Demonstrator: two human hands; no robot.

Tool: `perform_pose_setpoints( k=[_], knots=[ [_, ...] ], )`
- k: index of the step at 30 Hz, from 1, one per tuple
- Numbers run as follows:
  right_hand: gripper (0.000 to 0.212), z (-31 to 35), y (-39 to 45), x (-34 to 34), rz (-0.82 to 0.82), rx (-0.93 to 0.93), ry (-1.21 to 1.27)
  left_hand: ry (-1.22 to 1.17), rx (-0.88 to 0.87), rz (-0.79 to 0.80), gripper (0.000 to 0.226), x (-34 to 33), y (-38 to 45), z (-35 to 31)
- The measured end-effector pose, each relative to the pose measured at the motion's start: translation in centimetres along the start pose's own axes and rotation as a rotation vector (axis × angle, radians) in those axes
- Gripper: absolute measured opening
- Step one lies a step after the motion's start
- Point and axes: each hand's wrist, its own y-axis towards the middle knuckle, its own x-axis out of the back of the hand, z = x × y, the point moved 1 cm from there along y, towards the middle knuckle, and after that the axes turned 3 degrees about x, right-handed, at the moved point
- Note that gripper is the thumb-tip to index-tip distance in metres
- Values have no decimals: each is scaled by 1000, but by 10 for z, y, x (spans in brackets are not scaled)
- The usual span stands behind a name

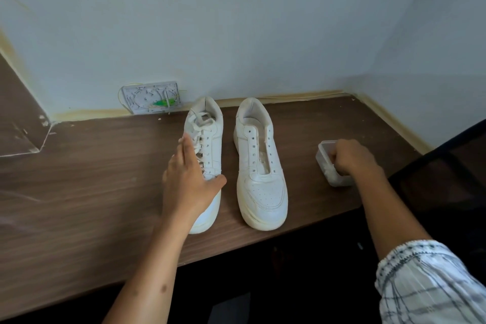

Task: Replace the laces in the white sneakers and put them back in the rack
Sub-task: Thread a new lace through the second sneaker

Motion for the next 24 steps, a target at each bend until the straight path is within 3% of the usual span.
perform_pose_setpoints(
  k=[3, 7, 10, 13, 16, 18, 21, 24],
  knots=[
    [27, -6, -8, 4, -76, -19, 58, -21, 14, -6, 112, -1, 1, 1],
    [25, -7, -42, 29, -352, 31, 255, -118, 1, -98, 98, 0, 3, -2],
    [27, 4, -80, 42, -441, 227, 741, -336, -150, -287, 69, -1, 2, -12],
    [25, 22, -115, 36, -243, 436, 1416, -478, -317, -315, 46, 1, -5, -31],
    [22, 33, -127, 15, -28, 503, 1800, -663, -407, -78, 38, 1, -16, -50],
    [22, 38, -128, 3, 31, 472, 1935, -746, -412, 139, 38, -3, -23, -59],
    [20, 40, -123, -3, 18, 430, 2024, -811, -361, 504, 48, -11, -29, -70],
    [22, 40, -117, -5, -51, 394, 2067, -836, -309, 753, 64, -15, -36, -82]
  ],
)
